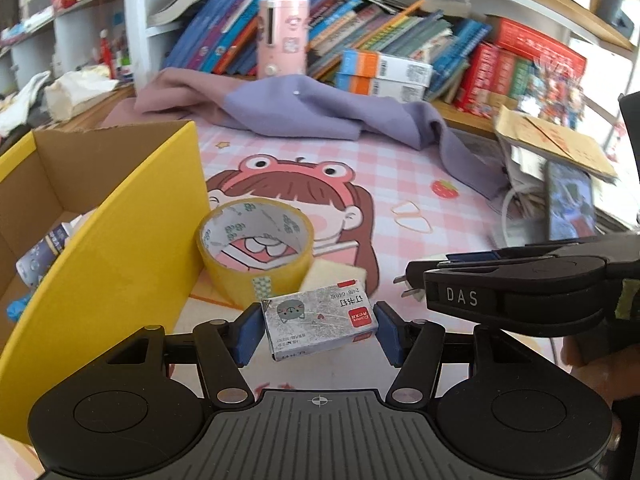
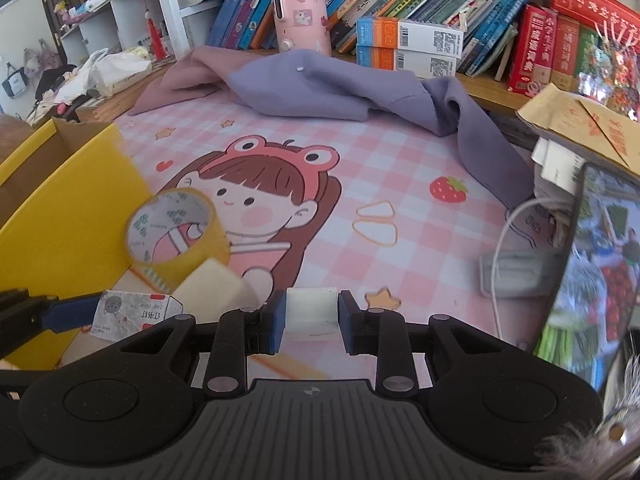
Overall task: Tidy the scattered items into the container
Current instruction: 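Close the left tool on the small white box while the right tool grasps the white charger, then lift the small white box and white charger and carry them toward the yellow box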
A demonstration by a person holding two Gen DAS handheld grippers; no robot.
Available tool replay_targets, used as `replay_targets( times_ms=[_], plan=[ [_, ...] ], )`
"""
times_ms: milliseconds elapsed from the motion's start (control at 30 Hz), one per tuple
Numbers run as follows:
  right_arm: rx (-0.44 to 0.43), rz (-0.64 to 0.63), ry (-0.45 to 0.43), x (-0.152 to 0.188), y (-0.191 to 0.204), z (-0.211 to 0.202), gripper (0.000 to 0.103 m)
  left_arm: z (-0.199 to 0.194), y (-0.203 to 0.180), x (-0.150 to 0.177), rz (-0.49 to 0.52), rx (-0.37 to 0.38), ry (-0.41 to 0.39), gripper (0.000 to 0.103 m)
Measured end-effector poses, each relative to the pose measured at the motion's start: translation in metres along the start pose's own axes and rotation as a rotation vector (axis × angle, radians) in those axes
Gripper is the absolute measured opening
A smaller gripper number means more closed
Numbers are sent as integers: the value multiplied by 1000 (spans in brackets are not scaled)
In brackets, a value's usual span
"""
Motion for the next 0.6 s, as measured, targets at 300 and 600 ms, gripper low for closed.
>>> replay_targets(
  times_ms=[300,600],
  plan=[
    [4,35,-14,30,6,-35,26,-33,-6,16,126,66,-5,58],
    [15,47,-55,56,25,-77,26,-68,0,27,172,134,-37,58]
  ],
)
Point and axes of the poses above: each gripper's, at about its wrist camera, not at the fingertips, and z roughly the way its jaws point, y to its left, x to its underside, the point moved 9 cm from there along z, roughly the way its jaws point, and after that the axes turned 11 degrees about y, right-handed, at the moved point
